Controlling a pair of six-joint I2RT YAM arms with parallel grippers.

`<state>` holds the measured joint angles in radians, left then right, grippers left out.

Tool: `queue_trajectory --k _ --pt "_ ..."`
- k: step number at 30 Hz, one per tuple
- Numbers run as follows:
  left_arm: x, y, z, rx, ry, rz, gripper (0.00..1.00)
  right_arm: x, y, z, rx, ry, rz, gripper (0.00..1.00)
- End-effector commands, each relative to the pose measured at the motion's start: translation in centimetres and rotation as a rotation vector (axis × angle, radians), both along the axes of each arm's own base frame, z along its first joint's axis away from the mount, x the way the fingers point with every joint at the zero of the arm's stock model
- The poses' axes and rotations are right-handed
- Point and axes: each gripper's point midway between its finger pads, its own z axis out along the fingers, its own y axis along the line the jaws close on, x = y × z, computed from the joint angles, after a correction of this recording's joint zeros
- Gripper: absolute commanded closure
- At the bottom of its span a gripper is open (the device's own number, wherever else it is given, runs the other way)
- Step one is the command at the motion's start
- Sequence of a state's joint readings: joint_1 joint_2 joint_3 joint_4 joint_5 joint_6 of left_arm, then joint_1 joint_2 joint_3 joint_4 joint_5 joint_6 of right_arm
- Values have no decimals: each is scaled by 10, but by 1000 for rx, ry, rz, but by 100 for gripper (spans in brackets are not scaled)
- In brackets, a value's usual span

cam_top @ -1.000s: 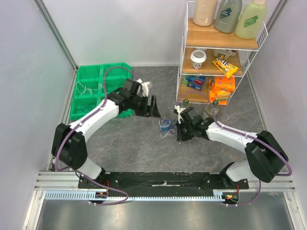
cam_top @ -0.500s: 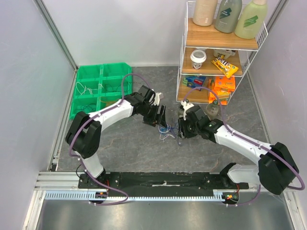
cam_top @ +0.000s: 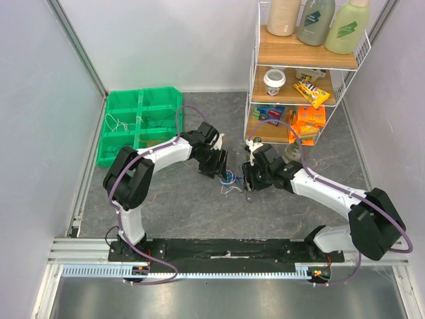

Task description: Untangle the cables

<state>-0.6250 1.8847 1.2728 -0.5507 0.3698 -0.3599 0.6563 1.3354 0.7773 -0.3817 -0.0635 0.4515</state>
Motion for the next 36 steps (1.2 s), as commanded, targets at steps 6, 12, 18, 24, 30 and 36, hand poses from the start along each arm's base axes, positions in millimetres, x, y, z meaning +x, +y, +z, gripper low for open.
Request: queue_trajectory --k 6,12,18,24,30,36 --pt "23 -4 19 -17 -97 7 47 11 14 9 29 -10 37 48" --pt "32 -8 22 -33 -109 22 54 9 13 8 30 -5 35 50" --pt "32 -10 18 -34 -96 18 51 7 13 6 33 3 34 51" --pt "33 -12 21 -45 -103 7 62 7 15 5 34 12 38 52" --pt "38 -13 33 -40 -122 -6 98 7 16 5 37 13 36 52" --pt "23 -13 77 -127 -165 -37 98 19 25 22 60 -30 53 41"
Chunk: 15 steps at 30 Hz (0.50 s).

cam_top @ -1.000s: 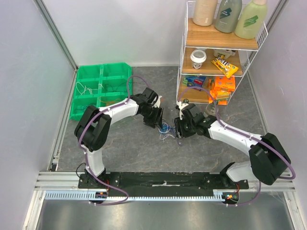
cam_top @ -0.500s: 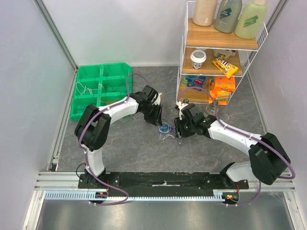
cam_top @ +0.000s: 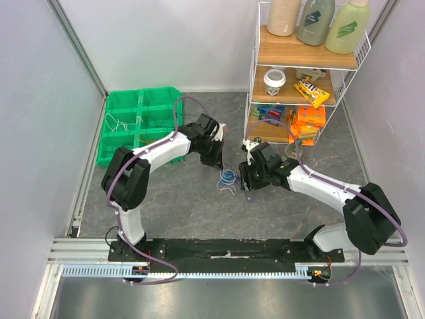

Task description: Untangle the cables

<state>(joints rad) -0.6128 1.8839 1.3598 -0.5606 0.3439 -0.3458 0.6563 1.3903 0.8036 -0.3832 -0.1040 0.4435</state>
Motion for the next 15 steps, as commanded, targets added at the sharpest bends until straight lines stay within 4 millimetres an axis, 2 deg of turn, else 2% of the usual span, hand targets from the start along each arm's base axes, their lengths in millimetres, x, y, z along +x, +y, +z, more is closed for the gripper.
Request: queue_trajectory --k 1,6,9,12,15 --pt "-9 -7 60 -125 -80 -63 98 22 20 33 63 -81 28 38" --pt "-30 -10 89 -223 -66 -89 98 41 34 51 94 -143 45 27" --pt "-37 -10 108 -263 -90 -94 98 47 42 43 90 -123 53 26" --pt "-39 -7 128 -289 -128 -89 98 50 49 28 80 -83 42 30" --pt "-36 1 147 -281 -204 -51 98 51 49 15 63 -64 24 43"
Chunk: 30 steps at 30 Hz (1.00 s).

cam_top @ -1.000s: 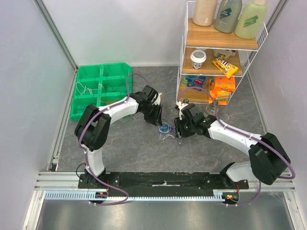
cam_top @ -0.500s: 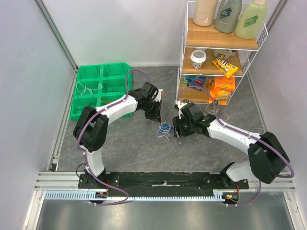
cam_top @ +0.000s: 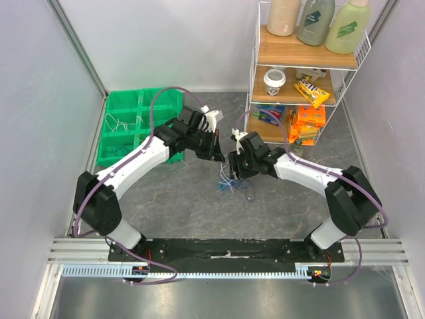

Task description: Untangle the cables

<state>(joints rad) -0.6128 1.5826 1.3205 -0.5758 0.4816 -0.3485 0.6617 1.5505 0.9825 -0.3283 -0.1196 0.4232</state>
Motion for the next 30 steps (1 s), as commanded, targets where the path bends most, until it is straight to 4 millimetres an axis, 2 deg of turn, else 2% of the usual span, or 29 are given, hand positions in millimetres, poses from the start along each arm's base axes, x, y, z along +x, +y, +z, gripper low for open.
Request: queue_trajectory --k 1,3,6,11,18,19,23,27,30 --pt "-3 8 44 -57 -95 44 98 7 7 -7 7 -1 -18 49" --pt "0 15 66 -67 -167 82 98 4 -1 -19 -23 12 -54 66" --pt "7 27 106 -98 -300 143 98 -1 -17 -32 -75 30 -119 78" --pt "24 63 185 -96 -594 292 98 -12 -47 -37 -146 7 -197 82" --pt "41 132 278 -29 -905 598 98 -34 -81 -39 -205 -9 -259 83" --pt "40 135 289 -40 -933 607 98 -35 -84 -36 -209 -15 -264 84" --pt "32 135 317 -102 -1000 591 98 -34 -79 -22 -174 -43 -222 82" --pt "33 141 336 -120 -1029 630 98 -33 -67 -10 -125 -61 -172 80" --pt "43 139 335 -90 -1050 634 98 -36 -61 -6 -92 -63 -136 75"
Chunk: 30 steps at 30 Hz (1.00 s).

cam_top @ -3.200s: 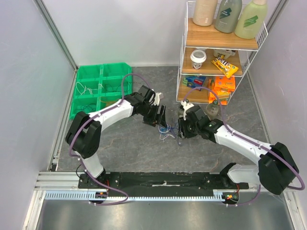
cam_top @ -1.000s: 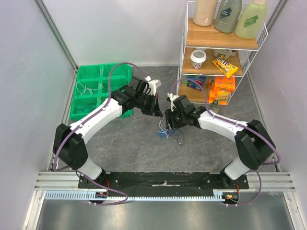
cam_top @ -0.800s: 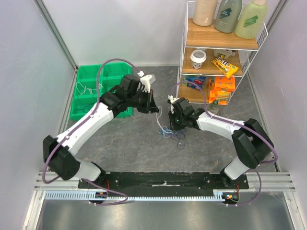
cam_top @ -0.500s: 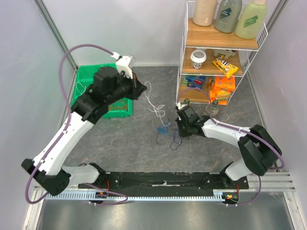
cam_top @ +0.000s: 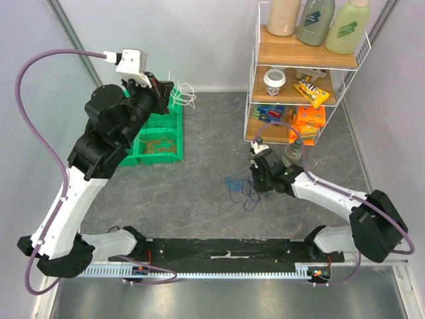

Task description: Untangle the cables

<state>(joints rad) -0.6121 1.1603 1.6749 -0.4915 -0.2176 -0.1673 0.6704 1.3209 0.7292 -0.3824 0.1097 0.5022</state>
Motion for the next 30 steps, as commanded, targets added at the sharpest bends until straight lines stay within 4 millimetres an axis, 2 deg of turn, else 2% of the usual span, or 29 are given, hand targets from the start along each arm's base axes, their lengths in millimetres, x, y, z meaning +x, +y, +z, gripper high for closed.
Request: queue_trajectory --k 1,6,10,12,15,16,18,22,23,27,30 --pt "16 8 21 23 -82 79 98 1 15 20 70 -40 69 73" --pt "57 29 6 -24 29 298 98 -6 16 31 109 -55 97 66" --pt "95 46 -24 -72 159 447 98 -13 11 37 115 -69 104 59" --pt "109 62 -41 -111 208 510 99 -15 8 40 111 -76 108 56" --pt "126 109 -66 -220 299 636 98 -18 0 43 100 -92 94 52" --pt "132 135 -75 -279 327 697 98 -18 -2 45 99 -105 85 51" --pt "140 168 -91 -339 367 772 98 -20 -6 48 99 -119 73 50" --pt "157 214 -128 -388 437 875 98 -21 -14 49 86 -133 50 50" --pt "159 234 -136 -405 452 917 98 -21 -15 50 85 -138 45 50" --pt "166 275 -169 -490 526 1000 98 -18 -18 53 76 -157 29 50" --pt "172 297 -193 -539 586 1028 98 -17 -21 52 65 -163 19 50"
